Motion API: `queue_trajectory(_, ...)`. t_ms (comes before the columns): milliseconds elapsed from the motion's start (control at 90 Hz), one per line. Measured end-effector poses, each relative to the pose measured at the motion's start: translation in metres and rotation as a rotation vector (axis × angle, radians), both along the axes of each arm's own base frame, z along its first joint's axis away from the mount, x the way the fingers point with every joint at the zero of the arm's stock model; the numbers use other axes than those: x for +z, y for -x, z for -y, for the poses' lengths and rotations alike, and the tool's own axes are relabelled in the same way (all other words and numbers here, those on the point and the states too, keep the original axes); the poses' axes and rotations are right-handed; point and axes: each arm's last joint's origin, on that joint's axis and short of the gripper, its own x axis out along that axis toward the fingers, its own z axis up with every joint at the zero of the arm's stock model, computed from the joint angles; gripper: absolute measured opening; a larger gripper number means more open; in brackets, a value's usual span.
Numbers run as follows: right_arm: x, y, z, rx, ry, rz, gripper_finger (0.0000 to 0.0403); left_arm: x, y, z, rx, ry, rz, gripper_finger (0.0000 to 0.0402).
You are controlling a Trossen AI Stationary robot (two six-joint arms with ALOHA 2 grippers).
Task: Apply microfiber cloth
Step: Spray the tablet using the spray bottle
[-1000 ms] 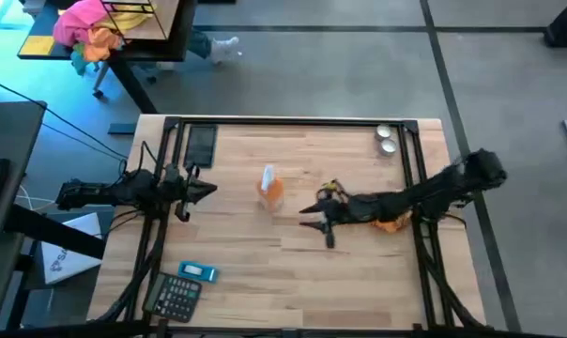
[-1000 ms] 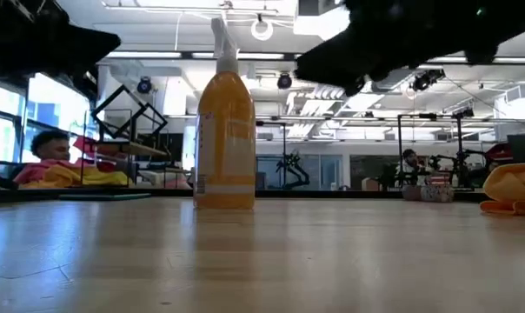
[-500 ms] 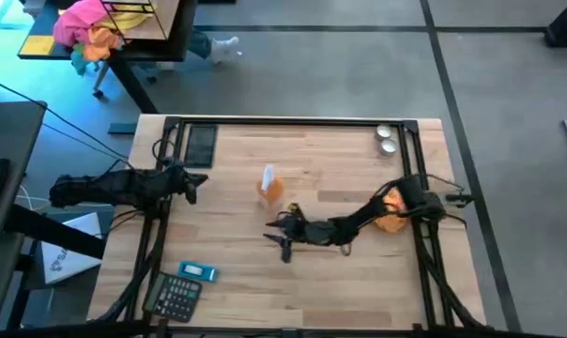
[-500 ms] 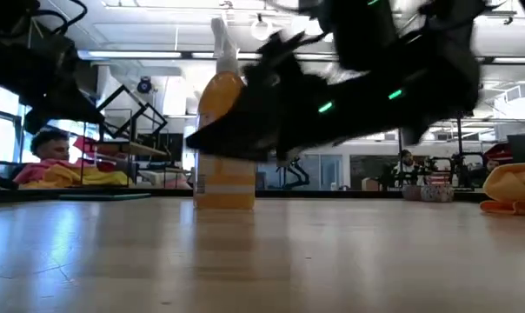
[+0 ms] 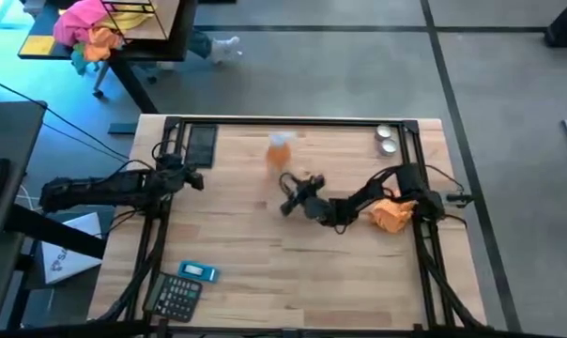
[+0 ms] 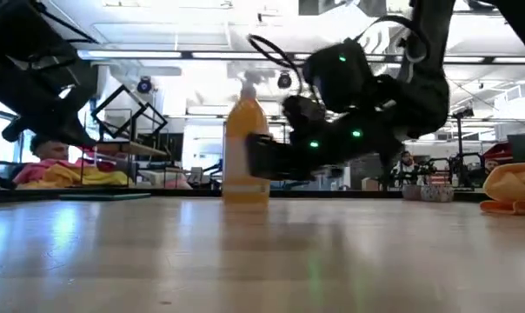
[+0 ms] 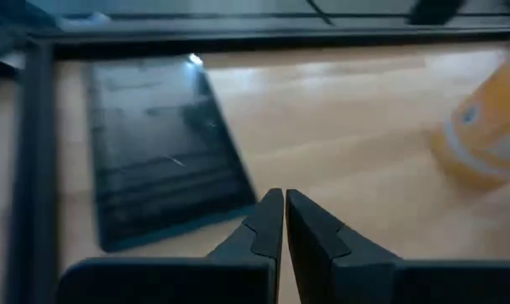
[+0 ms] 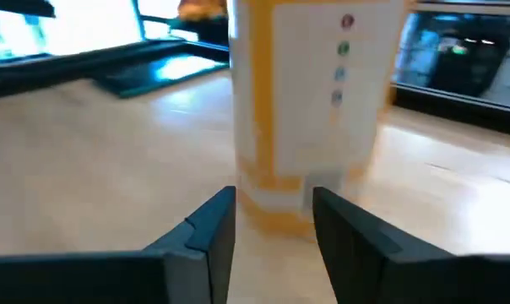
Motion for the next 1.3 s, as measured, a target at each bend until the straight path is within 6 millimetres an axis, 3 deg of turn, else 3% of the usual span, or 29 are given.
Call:
queue_trajectory(178,0.026,0.026,0.015,0.117,-0.076,0.052,0.0128,-0.004,-0.004,-0.009,0.105,-0.002,-0.078,0.0)
queue_trajectory(311,0.044,0.034,0.007,0.322,-0.096,0.059,0.0128,-0.007,-0.015,-0.018,0.098,0.024,-0.126,0.0)
queue_trajectory(767,0.067,0.013,-0.056,0.548,-0.041,0.021,0.0128,-0.028,-0.044,-0.052,0.221,0.085,-0.151,0.0)
queue_trajectory(1011,0.071,0.009,-0.085,0.71,-0.005,-0.081,0.0128,-0.049,-0.049,-0.056,0.258,0.126,-0.277,0.0)
queue_trajectory(1144,0.074,0.007,-0.1,0.788,-0.001,-0.13,0.0128,-0.057,-0.06,-0.056,0.189,0.164,-0.254,0.0)
queue_trajectory(1300,0.08,0.003,-0.115,0.838,0.032,-0.212,0.0128,-0.06,-0.086,-0.04,-0.092,0.286,-0.118,0.0)
